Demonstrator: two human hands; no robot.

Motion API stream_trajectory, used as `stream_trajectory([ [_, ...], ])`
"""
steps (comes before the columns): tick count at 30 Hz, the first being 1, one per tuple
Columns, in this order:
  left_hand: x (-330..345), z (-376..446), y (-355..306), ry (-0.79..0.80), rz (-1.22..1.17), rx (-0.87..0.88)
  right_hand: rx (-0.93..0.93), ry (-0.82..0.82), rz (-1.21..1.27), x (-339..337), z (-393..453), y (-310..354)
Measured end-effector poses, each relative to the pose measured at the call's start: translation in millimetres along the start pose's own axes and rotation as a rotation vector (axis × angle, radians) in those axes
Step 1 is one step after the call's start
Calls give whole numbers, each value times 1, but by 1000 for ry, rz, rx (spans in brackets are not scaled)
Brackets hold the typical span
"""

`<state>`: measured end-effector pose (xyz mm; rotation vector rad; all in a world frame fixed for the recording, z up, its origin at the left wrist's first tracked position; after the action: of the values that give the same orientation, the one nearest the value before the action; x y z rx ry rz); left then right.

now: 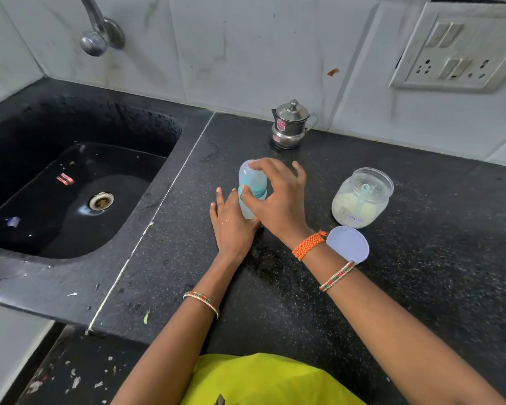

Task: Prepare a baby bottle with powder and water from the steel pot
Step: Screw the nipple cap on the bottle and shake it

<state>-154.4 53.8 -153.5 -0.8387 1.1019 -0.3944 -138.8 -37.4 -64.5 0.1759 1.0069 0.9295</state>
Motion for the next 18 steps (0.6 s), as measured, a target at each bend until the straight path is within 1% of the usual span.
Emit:
stream_trajectory([
  [3,0,1,0,5,5,4,49,-31,36,6,-2,-1],
  [8,-1,0,-2,0,25,4,67,-122,65,18,-1,1],
  [13,-2,-1,-5,-27,17,2,66,-247,202,27,1,0],
  [18,-6,-2,-11,-39,15,1,39,-266,197,35,2,-5],
])
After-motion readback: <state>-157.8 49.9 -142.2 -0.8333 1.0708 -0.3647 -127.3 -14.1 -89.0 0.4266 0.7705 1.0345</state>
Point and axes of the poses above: each hand's wrist, its own z-axis towards the middle knuckle, its own x-axis out of the palm, y = z × x, the point moved 1 cm from there along z, towards the middle knuckle, and after that the axes turned 1 degree about -z, right-handed, at the moved point
